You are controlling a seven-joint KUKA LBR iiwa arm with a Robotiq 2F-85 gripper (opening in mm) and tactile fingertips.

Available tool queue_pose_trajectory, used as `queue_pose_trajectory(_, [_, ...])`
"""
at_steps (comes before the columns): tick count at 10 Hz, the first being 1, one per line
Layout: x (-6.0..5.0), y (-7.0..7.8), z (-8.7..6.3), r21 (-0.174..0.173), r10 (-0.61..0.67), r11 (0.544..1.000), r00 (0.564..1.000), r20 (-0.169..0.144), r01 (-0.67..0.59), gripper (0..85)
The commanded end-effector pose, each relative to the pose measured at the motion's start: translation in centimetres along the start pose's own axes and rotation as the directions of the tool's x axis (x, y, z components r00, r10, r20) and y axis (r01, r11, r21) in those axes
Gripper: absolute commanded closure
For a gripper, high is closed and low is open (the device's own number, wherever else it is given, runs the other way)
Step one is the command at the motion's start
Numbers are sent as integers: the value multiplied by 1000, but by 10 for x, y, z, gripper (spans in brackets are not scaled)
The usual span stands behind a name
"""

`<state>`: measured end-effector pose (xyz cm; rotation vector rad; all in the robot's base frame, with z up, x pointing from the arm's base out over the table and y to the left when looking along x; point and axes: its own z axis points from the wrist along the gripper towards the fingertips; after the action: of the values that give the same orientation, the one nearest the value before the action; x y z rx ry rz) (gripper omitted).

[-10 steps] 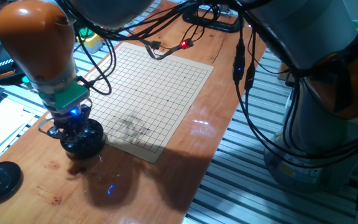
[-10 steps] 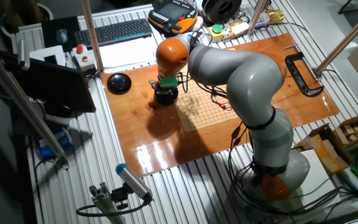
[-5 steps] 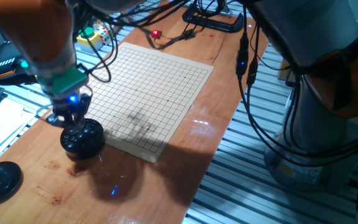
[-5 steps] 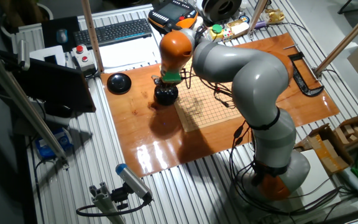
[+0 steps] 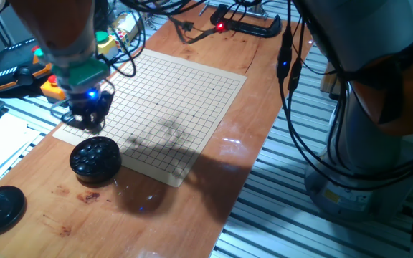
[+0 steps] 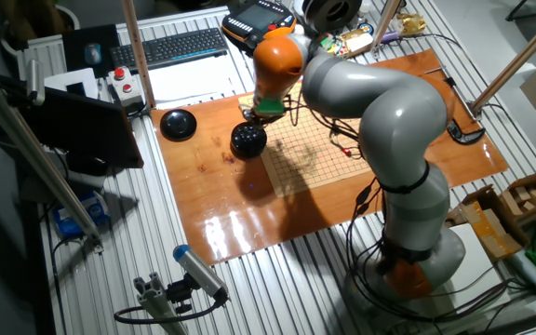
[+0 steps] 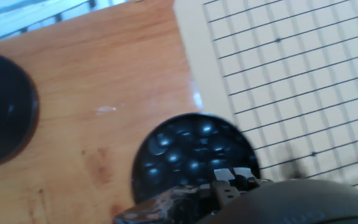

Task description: Play the first move as black on the 3-4 point in the upper right corner of the Go board

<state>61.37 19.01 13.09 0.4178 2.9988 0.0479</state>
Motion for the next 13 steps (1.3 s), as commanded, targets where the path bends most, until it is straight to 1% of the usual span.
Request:
queue_pose_trajectory(1, [-1,-7,1,0,4,1000,1000,2,-4,840])
queue_pose_trajectory(2, [-1,-15,2,4,10,1000,1000,4,-10,840])
queue_pose_trajectory(3, [-2,-22,2,16,13,1000,1000,7,-13,840])
queue_pose_trajectory(6, [-6,-36,3,20,28,999,1000,3,-28,840])
queue_pose_trajectory(8, [-5,-40,6,22,33,999,999,-4,-33,840])
queue_pose_trajectory(9, [-5,-40,6,18,35,999,999,-12,-35,840])
queue_pose_trajectory(11, [-5,-40,6,16,35,999,999,-15,-35,840])
queue_pose_trajectory(12, [-5,-40,6,7,53,999,998,-25,-53,840])
queue_pose_trajectory(13, [-5,-40,6,9,67,998,997,-34,-67,840])
